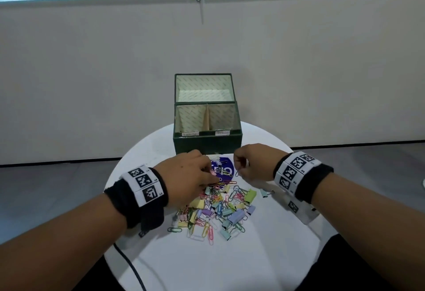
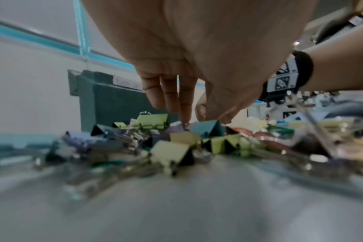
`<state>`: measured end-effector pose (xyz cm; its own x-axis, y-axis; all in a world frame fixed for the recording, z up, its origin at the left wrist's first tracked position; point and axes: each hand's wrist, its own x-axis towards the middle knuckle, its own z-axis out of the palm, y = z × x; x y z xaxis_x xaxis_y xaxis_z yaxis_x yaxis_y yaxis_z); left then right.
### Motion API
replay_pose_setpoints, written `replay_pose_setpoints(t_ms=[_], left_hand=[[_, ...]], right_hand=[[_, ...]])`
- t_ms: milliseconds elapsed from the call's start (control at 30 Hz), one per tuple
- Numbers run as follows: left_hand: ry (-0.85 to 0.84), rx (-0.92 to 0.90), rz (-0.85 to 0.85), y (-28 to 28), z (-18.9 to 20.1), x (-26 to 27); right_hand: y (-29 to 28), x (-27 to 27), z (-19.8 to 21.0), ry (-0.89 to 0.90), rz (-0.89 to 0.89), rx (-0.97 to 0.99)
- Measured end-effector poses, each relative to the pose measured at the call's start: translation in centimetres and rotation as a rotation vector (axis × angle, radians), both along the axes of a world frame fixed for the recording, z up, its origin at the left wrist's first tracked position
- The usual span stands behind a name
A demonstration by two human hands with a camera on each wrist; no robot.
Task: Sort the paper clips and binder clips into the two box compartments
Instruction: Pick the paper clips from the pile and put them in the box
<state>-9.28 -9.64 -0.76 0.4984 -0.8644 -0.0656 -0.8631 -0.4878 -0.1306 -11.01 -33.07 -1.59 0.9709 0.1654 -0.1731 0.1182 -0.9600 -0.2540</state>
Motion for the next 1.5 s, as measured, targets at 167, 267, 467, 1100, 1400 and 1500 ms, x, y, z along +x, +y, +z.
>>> replay_pose_setpoints(t_ms=[167, 267, 467, 1100, 1400, 1500], left_hand=[[0.051, -0.041, 0.082, 0.1, 0.3, 0.1], [0.064, -0.026, 0.118, 0.1, 0.2, 0.0], [0.067, -0.035, 0.117, -0.3, 0.2, 0.0], [0.044, -0.229, 0.386, 0.2, 1.7, -0.7], [0.16, -0.108, 0.383, 1.1, 2.0, -1.4], [0.209, -0.115, 0.373, 1.2, 1.9, -1.6]], right_hand=[[0.4, -0.2, 0.2, 0.031, 0.032, -0.042], [0.9, -0.5, 0.3, 0.045, 0.041, -0.102], [1.9, -0.9, 2.7, 0.024, 0.029, 0.073], [5.8, -0.8, 2.2, 0.06, 0.2, -0.052], [6.8, -0.6, 1.8, 0.069, 0.24, -0.089], [6.1, -0.6, 1.8, 0.105, 0.195, -0.046]])
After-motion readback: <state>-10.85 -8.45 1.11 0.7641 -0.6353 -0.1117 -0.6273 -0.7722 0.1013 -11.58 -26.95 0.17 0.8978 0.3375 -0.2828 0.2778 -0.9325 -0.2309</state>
